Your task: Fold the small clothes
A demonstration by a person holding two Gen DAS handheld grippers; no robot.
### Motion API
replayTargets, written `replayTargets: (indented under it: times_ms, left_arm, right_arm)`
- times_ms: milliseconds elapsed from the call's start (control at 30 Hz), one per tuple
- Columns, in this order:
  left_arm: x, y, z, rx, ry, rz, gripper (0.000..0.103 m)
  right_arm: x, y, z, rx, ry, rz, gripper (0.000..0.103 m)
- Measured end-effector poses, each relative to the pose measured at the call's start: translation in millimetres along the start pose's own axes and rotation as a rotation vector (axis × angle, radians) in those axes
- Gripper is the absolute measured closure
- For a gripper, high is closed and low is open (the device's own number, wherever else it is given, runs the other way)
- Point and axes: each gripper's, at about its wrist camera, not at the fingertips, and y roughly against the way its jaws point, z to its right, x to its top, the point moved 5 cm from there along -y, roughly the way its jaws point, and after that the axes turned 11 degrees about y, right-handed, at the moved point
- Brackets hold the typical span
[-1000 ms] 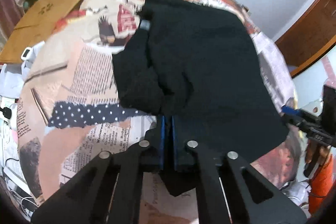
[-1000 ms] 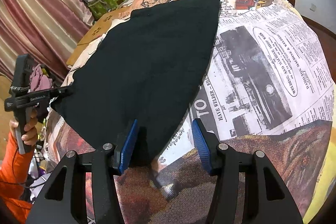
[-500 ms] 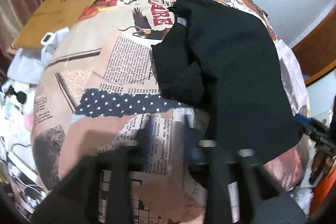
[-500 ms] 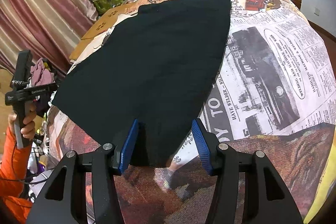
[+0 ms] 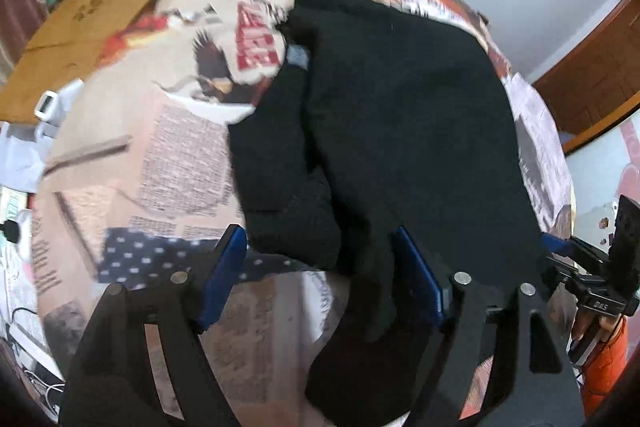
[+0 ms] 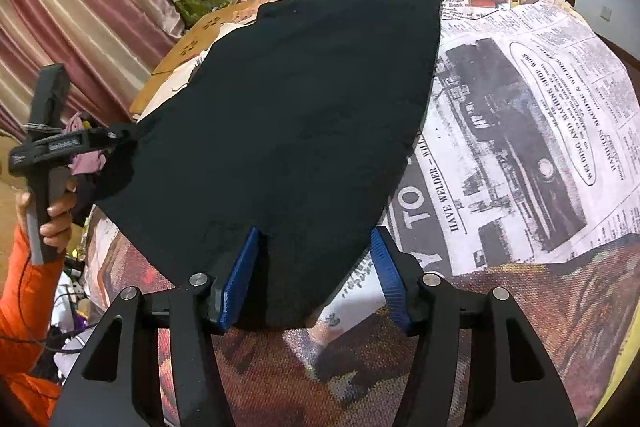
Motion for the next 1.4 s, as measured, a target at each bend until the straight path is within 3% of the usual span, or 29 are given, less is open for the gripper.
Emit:
replayTargets:
  times_ms: [100, 200, 267, 367, 467, 600, 767, 933, 1133, 1400]
  left_arm:
    - [-1, -16, 3, 0.001, -0.009, -0.022, 0.027]
    - [0, -20, 10, -0.014, -0.037, -0.017, 0.029]
    - [0, -20, 13, -0.036, -0.05, -0.023, 0.051]
    - [-1, -18, 22, -0.045, -0.078, -0.021, 0.074]
    - [-4, -11, 31, -0.015, -0.122, 0.003, 0.083]
    - [-9, 7, 40, -0.03, -0.143, 0.024, 0.086]
    - [-4, 39, 56, -0.116, -0.134, 0.058, 0.086]
    - [8, 55, 76, -0.122, -0.166, 0.097, 0.087]
    - [45, 57, 88, -0.119, -0.146, 0.12, 0.087]
    - [122, 38, 86, -0.163, -0.011, 0.077, 0.087]
  right_arm:
    - [0, -2, -3, 0.021, 0.0, 0.01, 0.049]
    - [0, -3, -6, 0.042, 0.007, 0.024, 0.061]
    - [1, -3, -7, 0.063, 0.006, 0.031, 0.071]
    - [3, -2, -11, 0.066, 0.026, 0.038, 0.08]
    - [5, 2, -14, 0.056, 0.044, 0.061, 0.089]
    - [8, 17, -15, 0.048, 0.058, 0.106, 0.092]
    - [15, 38, -10, 0.044, 0.061, 0.162, 0.093]
    - [32, 59, -6, 0.036, 0.064, 0.236, 0.093]
    - [62, 71, 1, 0.02, 0.084, 0.301, 0.093]
    - [117, 61, 22, -0.021, 0.114, 0.342, 0.094]
